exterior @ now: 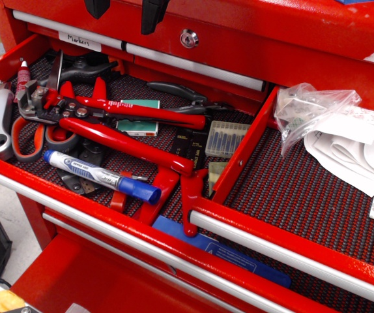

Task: Pick up blue pen and put into drawer

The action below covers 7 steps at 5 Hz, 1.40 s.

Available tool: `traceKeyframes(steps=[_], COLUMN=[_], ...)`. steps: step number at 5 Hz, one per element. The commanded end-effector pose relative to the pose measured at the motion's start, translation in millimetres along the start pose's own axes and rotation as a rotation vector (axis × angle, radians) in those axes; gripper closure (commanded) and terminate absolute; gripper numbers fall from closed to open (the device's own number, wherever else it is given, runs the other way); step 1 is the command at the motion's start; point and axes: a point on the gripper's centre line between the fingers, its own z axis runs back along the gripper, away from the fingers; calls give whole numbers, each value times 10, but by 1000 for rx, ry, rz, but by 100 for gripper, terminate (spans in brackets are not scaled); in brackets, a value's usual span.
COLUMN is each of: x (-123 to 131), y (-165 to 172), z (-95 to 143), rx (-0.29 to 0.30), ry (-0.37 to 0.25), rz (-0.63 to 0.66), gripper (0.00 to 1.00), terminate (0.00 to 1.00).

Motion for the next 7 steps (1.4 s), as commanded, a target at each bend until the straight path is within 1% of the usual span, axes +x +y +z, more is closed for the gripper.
traceKeyframes(steps=[1,2,3,4,5,6,7], x=[0,-44,-131,-255,-396,-596,-740], y=[0,-70,-242,-271,-189,-124,-115], z=[0,28,-35,-215,-362,-609,-735], rx=[0,30,82,151,158,153,110], ry=[0,68,67,23,20,34,78], rz=[0,241,491,747,1003,1242,1297], gripper=[0,0,0,0,0,0,0], terminate=[0,0,0,0,0,0,0])
